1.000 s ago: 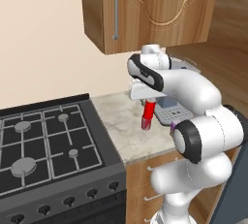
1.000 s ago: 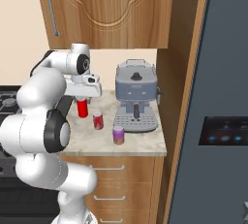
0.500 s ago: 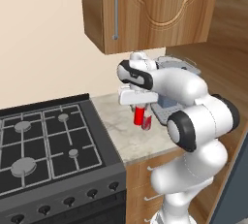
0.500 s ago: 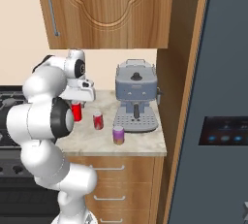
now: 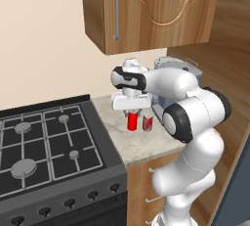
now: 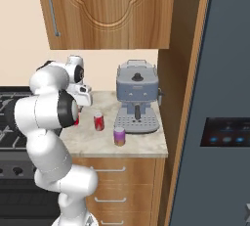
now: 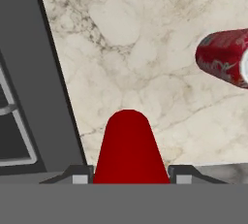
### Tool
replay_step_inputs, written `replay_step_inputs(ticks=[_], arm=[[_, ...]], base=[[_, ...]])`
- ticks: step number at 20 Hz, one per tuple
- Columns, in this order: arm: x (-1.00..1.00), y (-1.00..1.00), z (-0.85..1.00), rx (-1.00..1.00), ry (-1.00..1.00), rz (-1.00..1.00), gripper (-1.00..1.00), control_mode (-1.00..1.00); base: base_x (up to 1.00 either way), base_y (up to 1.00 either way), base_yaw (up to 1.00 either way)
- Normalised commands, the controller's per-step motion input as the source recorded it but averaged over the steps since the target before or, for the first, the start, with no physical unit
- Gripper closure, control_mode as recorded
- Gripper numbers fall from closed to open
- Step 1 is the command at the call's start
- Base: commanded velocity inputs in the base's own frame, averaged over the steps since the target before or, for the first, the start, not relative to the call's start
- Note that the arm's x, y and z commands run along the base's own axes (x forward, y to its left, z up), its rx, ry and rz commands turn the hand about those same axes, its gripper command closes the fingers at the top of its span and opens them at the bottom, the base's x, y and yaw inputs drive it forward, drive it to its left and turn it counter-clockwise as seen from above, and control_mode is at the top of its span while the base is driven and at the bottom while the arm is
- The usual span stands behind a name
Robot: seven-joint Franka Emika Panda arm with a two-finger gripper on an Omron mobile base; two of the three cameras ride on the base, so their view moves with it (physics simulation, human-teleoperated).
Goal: Four empty soda cans are scattered around the kitchen. Gather all the cans and cluster them next to the stove for recycling.
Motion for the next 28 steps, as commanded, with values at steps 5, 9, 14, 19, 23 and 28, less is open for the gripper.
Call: replay_step_inputs(ticks=[5, 9, 14, 19, 23, 28], arm=[[0.16, 0.23, -0.31, -0.01, 0.00, -0.03, 1.00, -1.00], [0.22, 0.20, -0.29, -0.01, 0.00, -0.04, 1.00, -1.00], [0.24, 0.10, -0.47, -0.10, 0.00, -0.05, 1.00, -1.00], [0.23, 0.07, -0.44, -0.12, 0.00, -0.05, 1.00, -1.00], [0.18, 0.10, -0.26, -0.06, 0.00, -0.04, 1.00, -1.00], [0.12, 0.06, -0.20, -0.01, 0.00, -0.03, 1.00, -1.00]], base=[[0.00, 0.00, 0.00], [0.00, 0.00, 0.00], [0.00, 0.00, 0.00], [0.00, 0.00, 0.00], [0.00, 0.00, 0.00], [0.00, 0.00, 0.00]])
